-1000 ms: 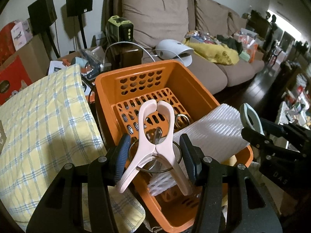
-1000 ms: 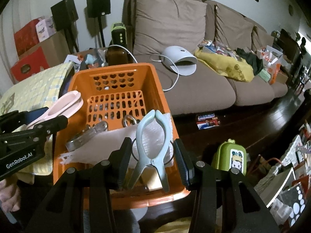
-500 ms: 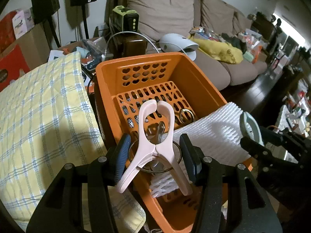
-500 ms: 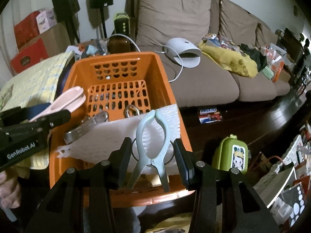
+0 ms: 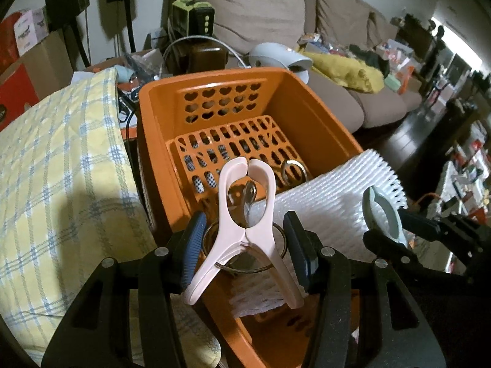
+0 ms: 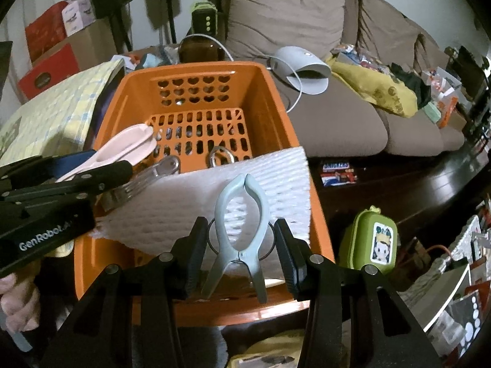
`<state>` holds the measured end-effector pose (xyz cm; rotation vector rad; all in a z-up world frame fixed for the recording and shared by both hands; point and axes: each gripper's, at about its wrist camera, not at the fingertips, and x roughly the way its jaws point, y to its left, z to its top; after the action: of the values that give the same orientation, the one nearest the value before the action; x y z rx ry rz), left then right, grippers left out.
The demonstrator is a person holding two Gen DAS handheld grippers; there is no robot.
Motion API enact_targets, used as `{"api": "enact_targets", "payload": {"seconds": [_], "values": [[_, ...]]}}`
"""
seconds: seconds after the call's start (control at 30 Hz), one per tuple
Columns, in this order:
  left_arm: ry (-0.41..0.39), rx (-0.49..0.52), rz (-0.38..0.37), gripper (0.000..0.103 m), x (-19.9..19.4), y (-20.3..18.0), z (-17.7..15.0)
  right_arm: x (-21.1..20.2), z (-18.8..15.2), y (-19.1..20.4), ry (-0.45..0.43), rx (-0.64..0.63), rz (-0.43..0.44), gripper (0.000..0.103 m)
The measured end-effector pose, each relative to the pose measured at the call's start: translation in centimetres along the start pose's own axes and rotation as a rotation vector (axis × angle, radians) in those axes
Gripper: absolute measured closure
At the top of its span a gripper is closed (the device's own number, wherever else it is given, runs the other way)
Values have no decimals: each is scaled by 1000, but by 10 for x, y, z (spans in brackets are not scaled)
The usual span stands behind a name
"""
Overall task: Organize objects
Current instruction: 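Hold pink clip with left gripper while right gripper holds light blue clip over mesh, then open left gripper releasing pink clip while right gripper releases light blue clip into basket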
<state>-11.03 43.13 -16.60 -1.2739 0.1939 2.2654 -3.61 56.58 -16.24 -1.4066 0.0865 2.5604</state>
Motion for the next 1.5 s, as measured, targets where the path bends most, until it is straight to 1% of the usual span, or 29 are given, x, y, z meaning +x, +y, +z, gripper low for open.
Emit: {"api": "enact_targets", "payload": {"seconds": [0.1,0.8,0.93,1.07,1.2,1.3,1.4,1.47,1.5], "values": [[4,4,16,54,4,-2,-4,4,-2,3,16,-5,4,58],[15,32,30,54,15,-10,-8,16,-8,10,50,-26,-2,58],[31,10,13,54,17,-10,-7,15,-8,11,49,-15,-3,58],[28,10,17,54,17,-11,-7,15,-6,11,45,-7,2,58],[29,-17,9,53,16,-9,-6,13,-5,8,39,1,9,58],[24,-25,10,48,13,-7,-5,11,-4,9,23,-3,5,58],[18,-39,0,46,10,-4,-4,4,-2,12,-14,-16,6,57],[12,-60,-14,38,8,-2,-2,0,0,13,-33,-22,10,54],[4,-74,-28,37,5,0,-1,-2,1,13,-44,-21,11,52]]}}
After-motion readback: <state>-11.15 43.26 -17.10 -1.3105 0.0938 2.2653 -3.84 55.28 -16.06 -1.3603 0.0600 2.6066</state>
